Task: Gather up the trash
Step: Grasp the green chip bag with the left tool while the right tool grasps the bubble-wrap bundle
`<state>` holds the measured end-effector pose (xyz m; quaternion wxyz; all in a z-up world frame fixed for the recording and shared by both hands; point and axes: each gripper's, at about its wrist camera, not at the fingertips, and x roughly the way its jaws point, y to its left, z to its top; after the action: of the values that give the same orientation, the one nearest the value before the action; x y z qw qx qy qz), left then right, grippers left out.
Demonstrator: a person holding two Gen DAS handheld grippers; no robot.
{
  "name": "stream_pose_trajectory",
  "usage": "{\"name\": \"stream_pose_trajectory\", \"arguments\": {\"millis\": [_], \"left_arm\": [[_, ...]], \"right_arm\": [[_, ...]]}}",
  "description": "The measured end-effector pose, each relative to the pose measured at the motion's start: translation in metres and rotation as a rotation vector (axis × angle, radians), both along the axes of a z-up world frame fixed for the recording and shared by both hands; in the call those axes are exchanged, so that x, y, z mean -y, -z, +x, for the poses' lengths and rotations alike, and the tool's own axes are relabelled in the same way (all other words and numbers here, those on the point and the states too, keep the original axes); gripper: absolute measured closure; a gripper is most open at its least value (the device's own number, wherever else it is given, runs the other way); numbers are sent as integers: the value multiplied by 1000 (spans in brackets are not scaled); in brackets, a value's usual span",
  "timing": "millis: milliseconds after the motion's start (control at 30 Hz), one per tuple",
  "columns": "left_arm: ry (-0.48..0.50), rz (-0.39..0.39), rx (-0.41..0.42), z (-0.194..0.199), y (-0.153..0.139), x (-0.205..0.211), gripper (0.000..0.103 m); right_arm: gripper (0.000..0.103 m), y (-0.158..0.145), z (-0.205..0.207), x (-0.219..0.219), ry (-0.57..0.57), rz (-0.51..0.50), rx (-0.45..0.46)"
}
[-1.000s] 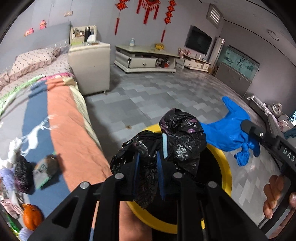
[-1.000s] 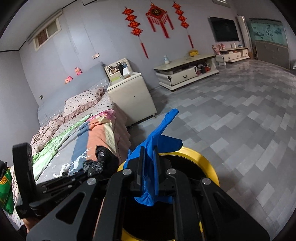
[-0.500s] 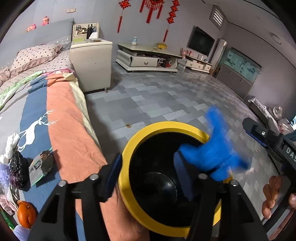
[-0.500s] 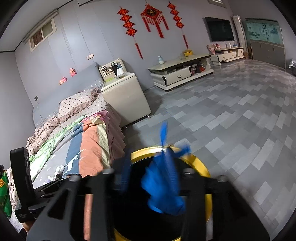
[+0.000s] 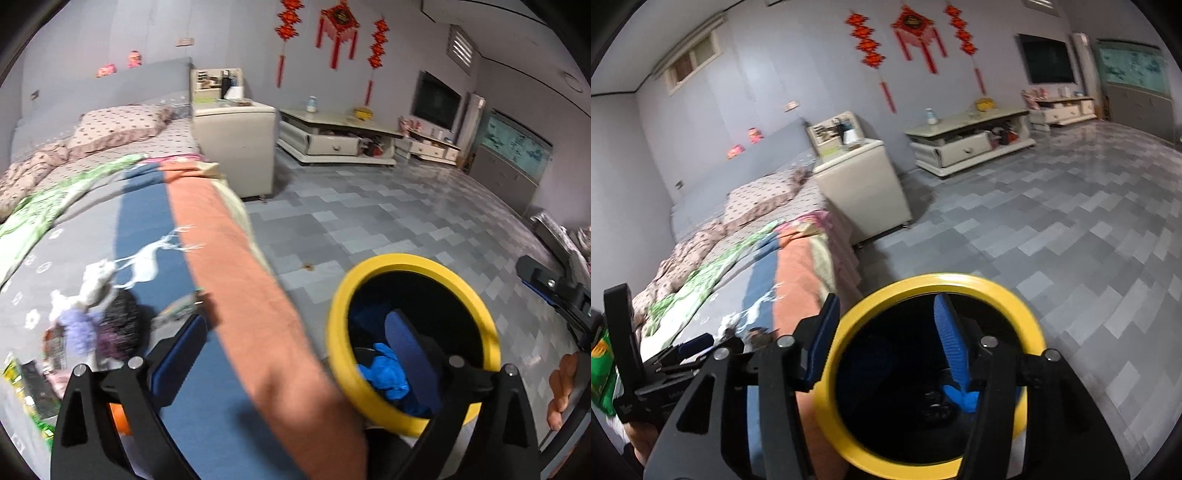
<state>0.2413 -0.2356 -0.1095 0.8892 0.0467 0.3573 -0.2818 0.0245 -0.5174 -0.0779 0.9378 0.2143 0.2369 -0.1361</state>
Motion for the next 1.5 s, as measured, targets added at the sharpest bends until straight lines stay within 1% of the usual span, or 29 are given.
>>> {"name": "stream_pose_trajectory", "arguments": {"millis": [67,200,367,600,800,1000,1167,1300,1500], "left_arm": [[-40,0,11,1,-4,-21,8],[-110,4,28,1,-10,-60,8],[-209,18,42,1,-15,-114,8],[-360,35,33,9,-12,-185,8],[-468,57,8,11,2,-238,8],[-549,55,-34,16,23,-274,8],[-581,49,-62,18,38,-290,8],[-607,41,-80,20,50,-300,8],[-620,32,-123,35,70,-302,8]], "right_arm": [[47,-4,2,-17,-49,-12,19],[39,-14,8,-50,-144,-30,52],[31,-26,18,-95,-238,-63,78],[28,-27,39,-152,-363,-62,58],[27,-14,54,-198,-456,-65,14],[27,9,76,-239,-542,-67,-51],[27,32,90,-268,-601,-92,-114],[27,53,102,-282,-637,-93,-168],[27,75,120,-301,-675,-95,-227]]}}
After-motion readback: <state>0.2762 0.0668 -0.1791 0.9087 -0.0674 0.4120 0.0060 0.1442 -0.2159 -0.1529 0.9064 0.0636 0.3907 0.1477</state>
